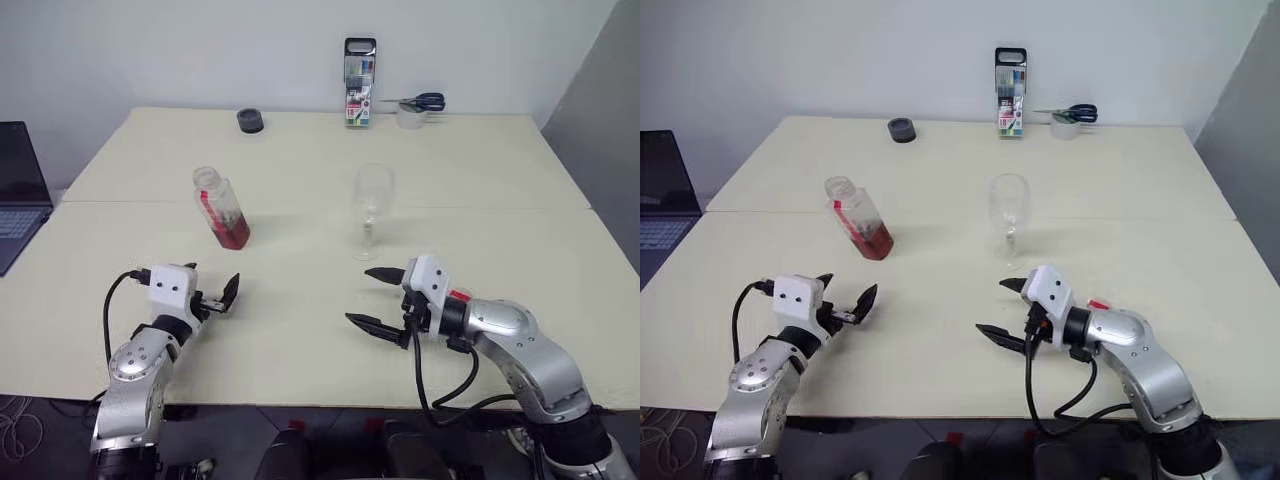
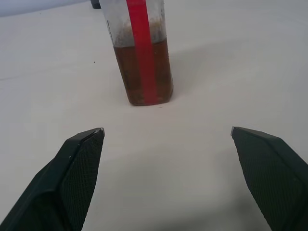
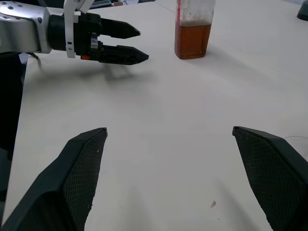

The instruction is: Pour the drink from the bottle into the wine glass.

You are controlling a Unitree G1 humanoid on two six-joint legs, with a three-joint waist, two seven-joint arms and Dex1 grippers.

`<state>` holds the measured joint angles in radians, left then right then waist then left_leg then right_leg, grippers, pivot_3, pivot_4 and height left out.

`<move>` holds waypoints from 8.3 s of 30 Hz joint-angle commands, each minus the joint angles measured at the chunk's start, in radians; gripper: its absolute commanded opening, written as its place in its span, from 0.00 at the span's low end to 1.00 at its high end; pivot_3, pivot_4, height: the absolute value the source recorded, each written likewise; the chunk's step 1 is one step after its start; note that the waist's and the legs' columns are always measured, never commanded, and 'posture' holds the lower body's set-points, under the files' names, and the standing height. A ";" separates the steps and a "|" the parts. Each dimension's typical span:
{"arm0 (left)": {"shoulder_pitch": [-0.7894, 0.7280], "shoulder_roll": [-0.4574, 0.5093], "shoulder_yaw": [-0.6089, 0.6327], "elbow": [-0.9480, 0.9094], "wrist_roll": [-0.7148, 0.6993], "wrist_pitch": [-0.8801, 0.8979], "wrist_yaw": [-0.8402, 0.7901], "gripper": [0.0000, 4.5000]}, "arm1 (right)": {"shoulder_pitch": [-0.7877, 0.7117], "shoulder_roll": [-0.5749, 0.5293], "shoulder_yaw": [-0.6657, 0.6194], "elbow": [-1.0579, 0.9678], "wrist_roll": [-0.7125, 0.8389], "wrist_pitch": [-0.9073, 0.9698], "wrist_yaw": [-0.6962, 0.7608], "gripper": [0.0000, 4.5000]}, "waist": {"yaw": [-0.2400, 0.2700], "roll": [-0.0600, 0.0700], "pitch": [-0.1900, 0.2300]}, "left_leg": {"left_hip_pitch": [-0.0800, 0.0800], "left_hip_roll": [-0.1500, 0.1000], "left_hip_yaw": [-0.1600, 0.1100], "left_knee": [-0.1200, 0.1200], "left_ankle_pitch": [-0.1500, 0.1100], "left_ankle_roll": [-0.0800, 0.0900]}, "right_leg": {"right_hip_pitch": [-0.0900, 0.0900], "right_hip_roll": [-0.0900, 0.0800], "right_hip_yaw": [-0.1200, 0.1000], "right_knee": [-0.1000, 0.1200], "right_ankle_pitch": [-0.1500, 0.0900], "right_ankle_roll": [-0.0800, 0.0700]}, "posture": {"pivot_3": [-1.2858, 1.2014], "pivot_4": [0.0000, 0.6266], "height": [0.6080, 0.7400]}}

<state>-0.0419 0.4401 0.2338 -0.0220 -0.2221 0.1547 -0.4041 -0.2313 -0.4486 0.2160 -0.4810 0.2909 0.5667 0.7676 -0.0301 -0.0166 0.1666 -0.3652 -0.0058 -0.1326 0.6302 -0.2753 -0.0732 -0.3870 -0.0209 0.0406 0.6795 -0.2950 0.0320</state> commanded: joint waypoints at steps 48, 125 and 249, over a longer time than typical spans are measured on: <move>-0.561 0.061 0.000 0.583 -0.003 -0.176 -0.160 1.00 | -0.119 0.075 -0.006 -0.038 0.100 0.003 -0.046 0.99 | -0.002 -0.001 0.000 | 0.000 0.000 0.000 0.000 0.000 0.000 | -0.001 0.000 -0.001 0.000 0.000 0.000 | 0.52 0.24 1.00; -1.294 0.042 -0.566 1.181 0.766 -0.970 0.211 0.38 | -0.082 0.149 -0.214 -0.044 0.070 -0.087 -0.395 1.00 | -0.005 -0.010 0.009 | -0.005 -0.002 0.000 0.001 0.000 0.000 | -0.004 -0.001 -0.001 0.001 0.000 0.000 | 0.52 0.24 1.00; -1.476 0.057 -0.796 1.296 1.052 -0.945 0.600 0.38 | -0.002 0.217 -0.103 -0.075 -0.039 -0.178 -0.428 1.00 | -0.005 -0.010 0.009 | -0.006 -0.002 0.001 0.006 0.002 -0.003 | -0.004 -0.001 -0.001 0.004 0.000 0.000 | 0.52 0.24 1.00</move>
<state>-1.4660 0.4939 -0.5645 1.2884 0.8338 -0.7926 0.1692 -0.2288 -0.2318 0.1138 -0.5037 0.2537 0.4160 0.3355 -0.0356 -0.0269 0.1759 -0.3717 -0.0082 -0.1321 0.6358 -0.2736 -0.0761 -0.3913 -0.0217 0.0394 0.6832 -0.2945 0.0324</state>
